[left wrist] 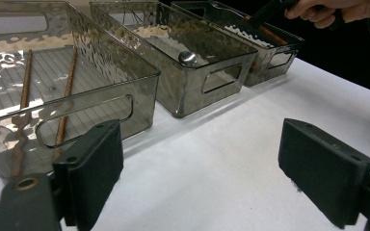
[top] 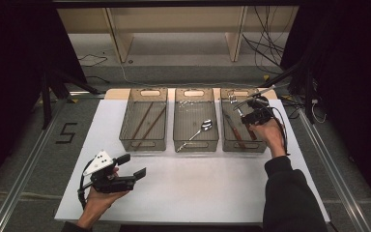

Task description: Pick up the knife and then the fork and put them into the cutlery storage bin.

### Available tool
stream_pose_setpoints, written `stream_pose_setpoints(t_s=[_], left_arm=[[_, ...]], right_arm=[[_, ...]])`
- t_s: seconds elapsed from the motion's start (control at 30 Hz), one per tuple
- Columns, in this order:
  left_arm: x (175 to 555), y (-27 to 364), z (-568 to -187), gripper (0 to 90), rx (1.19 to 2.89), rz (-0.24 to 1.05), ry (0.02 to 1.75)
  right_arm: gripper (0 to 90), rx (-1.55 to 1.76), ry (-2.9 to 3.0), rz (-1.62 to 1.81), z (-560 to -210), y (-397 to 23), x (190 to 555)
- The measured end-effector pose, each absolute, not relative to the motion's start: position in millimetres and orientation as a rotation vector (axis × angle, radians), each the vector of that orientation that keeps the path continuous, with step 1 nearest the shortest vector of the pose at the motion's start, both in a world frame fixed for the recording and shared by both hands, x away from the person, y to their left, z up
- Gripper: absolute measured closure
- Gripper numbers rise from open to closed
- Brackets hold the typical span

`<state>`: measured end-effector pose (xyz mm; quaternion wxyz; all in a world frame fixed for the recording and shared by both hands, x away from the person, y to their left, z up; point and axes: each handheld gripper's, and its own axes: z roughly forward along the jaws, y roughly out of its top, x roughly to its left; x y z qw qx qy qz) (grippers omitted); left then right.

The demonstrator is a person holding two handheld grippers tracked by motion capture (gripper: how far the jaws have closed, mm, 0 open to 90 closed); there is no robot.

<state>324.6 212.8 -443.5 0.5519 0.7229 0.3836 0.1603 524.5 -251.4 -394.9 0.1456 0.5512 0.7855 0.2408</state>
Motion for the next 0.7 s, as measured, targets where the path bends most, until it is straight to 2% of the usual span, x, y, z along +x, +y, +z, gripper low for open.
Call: stream_pose_setpoints(t_s=[0.43, 0.47, 0.53, 0.7], left_arm=[[324.6, 212.7, -443.5, 15.5, 1.71, 0.378, 0.907], [324.5, 212.7, -443.4, 15.5, 1.71, 0.378, 0.907], [324.5, 212.7, -443.4, 15.5, 1.709, 0.378, 0.907], [324.5, 212.7, -443.4, 15.5, 1.711, 0.378, 0.907]], right_arm=[[76.2, 1.574, 2.261, 0.692, -398.0, -247.4, 527.5], [74.4, 1.572, 2.259, 0.697, -398.2, -247.2, 527.9], [64.7, 1.589, 2.254, 0.725, -397.5, -247.5, 528.8], [57.7, 1.578, 2.28, 0.748, -396.0, -246.0, 527.3]])
